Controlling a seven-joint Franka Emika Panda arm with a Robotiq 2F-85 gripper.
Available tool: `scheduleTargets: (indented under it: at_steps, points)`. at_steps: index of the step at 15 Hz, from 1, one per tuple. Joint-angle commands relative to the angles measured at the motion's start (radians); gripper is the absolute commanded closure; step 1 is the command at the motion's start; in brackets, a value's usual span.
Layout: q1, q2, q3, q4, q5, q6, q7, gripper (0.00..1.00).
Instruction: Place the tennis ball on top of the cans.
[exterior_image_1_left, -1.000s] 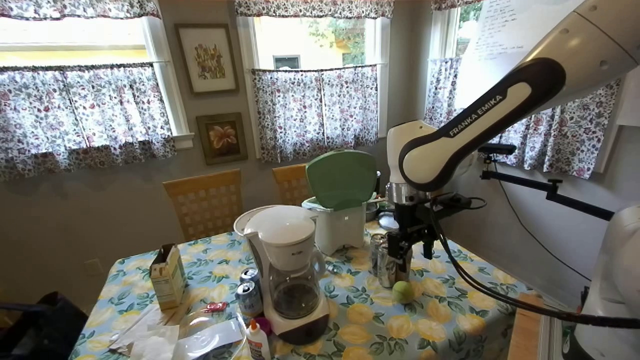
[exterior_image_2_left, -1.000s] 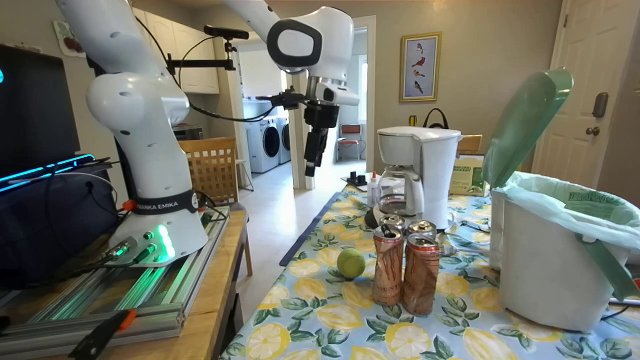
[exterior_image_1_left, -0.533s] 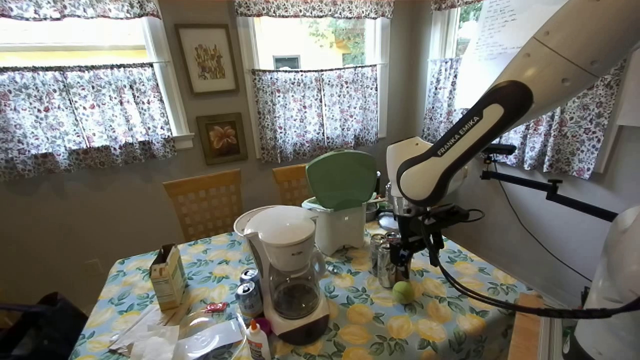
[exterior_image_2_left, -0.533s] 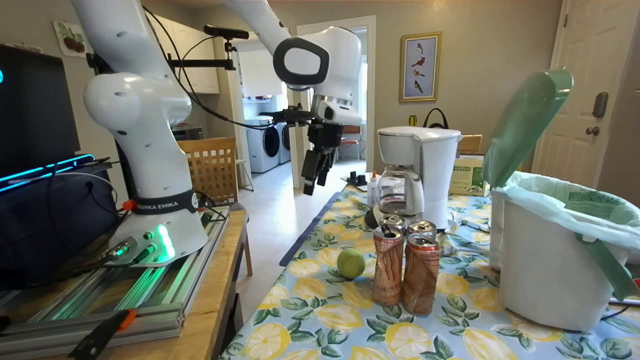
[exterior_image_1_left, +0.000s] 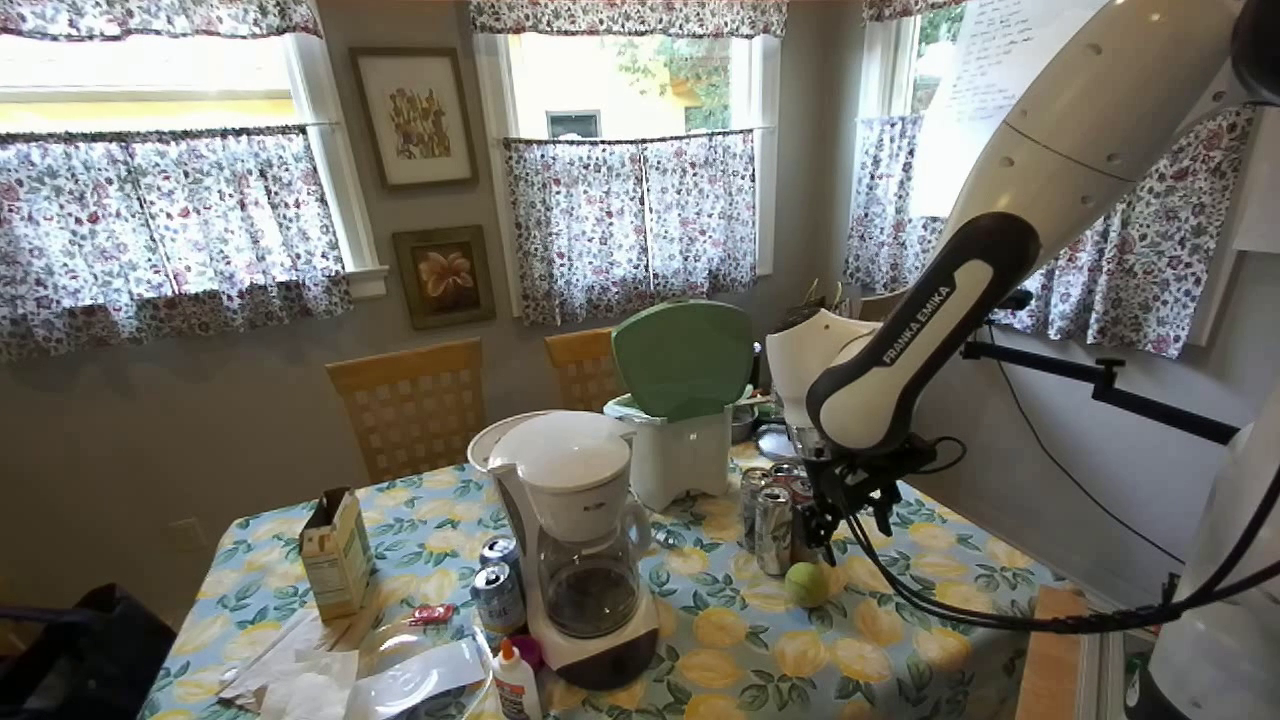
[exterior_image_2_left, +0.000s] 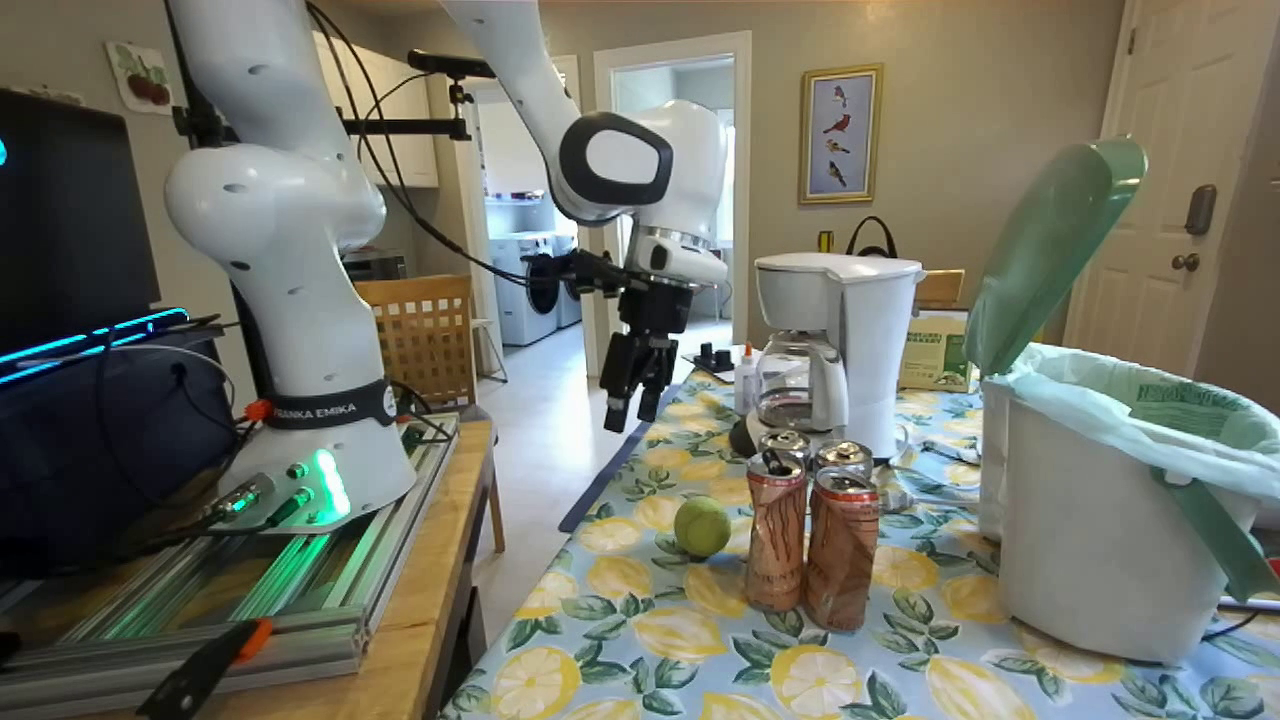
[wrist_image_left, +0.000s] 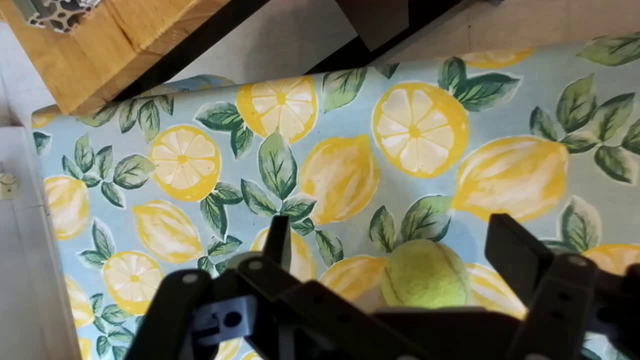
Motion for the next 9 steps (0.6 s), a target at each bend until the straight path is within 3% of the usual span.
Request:
scheduleTargets:
  at_steps: [1,4,5,8,9]
  points:
    - [0.000,0.076,-0.034,0.018,-0.101,0.122,0.061,0.00]
    - [0.006,0.117,-0.066,0.015,-0.039,0.254,-0.006,0.00]
    - [0.018,0.072,-0.064,0.001,-0.057,0.189,0.020,0.00]
    - [0.022,0.099,-0.081,0.001,-0.055,0.237,0.014,0.00]
    - [0.024,0.099,-0.092,0.010,-0.152,0.234,0.101,0.00]
